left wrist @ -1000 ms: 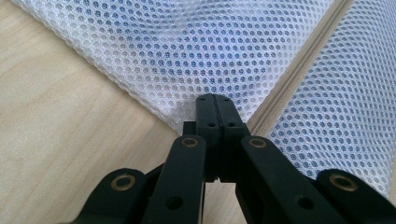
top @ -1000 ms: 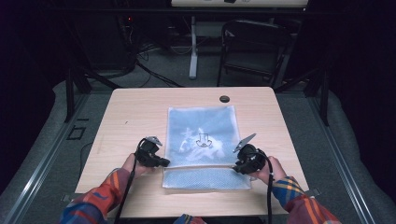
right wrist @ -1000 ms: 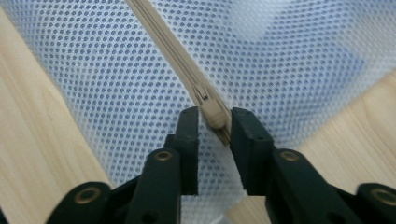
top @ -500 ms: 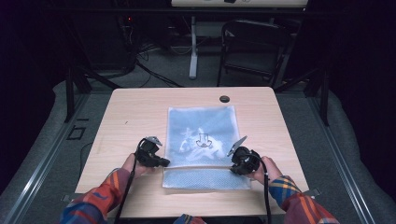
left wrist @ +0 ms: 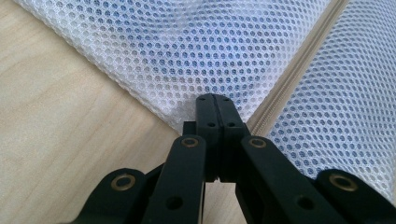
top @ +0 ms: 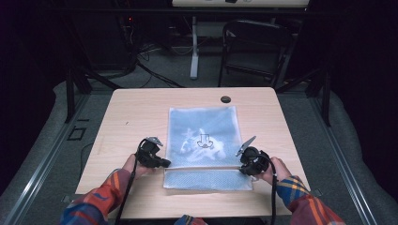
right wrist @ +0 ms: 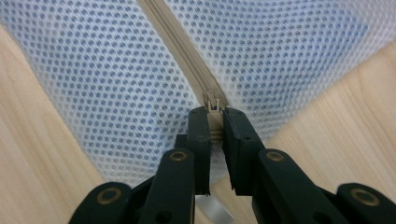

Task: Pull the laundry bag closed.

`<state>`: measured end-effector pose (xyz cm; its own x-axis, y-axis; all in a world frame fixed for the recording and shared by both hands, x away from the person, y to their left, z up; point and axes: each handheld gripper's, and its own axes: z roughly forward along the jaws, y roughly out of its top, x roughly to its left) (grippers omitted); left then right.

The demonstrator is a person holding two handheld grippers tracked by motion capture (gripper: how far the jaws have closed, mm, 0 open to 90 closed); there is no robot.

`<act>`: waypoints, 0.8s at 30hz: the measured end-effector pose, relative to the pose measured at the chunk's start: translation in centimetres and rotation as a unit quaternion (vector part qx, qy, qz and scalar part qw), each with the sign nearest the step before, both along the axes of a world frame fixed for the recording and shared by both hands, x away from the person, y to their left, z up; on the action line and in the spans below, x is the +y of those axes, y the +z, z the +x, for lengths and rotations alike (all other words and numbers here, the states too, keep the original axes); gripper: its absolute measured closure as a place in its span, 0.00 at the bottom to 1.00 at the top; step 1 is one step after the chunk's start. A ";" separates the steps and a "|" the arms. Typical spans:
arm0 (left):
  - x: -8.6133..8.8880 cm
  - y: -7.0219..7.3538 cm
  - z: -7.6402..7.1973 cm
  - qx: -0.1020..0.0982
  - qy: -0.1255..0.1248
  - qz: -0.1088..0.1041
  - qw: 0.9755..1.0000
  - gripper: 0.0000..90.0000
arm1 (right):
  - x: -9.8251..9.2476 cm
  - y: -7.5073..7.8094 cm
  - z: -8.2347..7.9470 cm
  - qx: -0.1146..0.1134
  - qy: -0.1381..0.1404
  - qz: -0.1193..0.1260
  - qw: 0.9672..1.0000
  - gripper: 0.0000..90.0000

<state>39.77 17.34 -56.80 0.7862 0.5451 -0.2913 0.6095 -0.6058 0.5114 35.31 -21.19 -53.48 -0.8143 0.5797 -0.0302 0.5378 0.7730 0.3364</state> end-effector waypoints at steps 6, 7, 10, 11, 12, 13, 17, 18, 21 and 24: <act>0.0 0.0 0.0 0.000 0.000 0.001 1.000 1.00 | -0.3 -0.1 0.0 0.004 -0.001 -0.002 1.000 0.91; 0.0 0.0 0.0 -0.001 -0.001 0.001 1.000 1.00 | -0.4 -0.1 0.0 0.006 0.000 -0.003 1.000 0.91; 0.0 0.0 0.0 0.000 -0.001 -0.001 1.000 1.00 | -0.5 -0.2 0.1 0.011 -0.008 0.007 1.000 0.90; 0.0 0.0 0.0 -0.002 -0.004 0.003 1.000 1.00 | -0.5 -0.2 0.1 0.013 -0.008 0.014 1.000 0.89; -0.1 0.1 0.0 -0.004 -0.008 0.004 1.000 1.00 | -0.7 0.0 0.1 0.015 -0.008 0.020 1.000 0.81; -0.2 0.1 0.0 -0.004 -0.013 0.003 1.000 0.99 | -0.8 0.2 0.0 0.014 -0.011 0.033 0.999 0.71; -0.1 1.0 -0.1 0.000 -0.021 -0.004 1.000 0.61 | -1.2 1.3 -0.3 -0.008 -0.027 0.072 0.997 0.33; 0.0 1.3 -0.2 -0.009 -0.017 0.002 1.000 0.54 | -1.2 1.5 -0.5 -0.017 -0.035 0.077 0.996 0.28; 0.5 2.0 -0.4 -0.024 -0.005 -0.007 1.000 0.44 | -1.5 2.1 -0.7 -0.032 -0.050 0.093 0.994 0.19; 1.0 2.3 -0.4 -0.031 0.001 -0.007 0.999 0.40 | -1.9 2.4 -0.9 -0.040 -0.060 0.102 0.992 0.17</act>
<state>39.35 18.31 -54.45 0.8015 0.5438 -0.2487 0.5777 -0.5971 0.5565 34.42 -23.07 -51.12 -0.7390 0.6727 0.0356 0.5867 0.6167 0.5248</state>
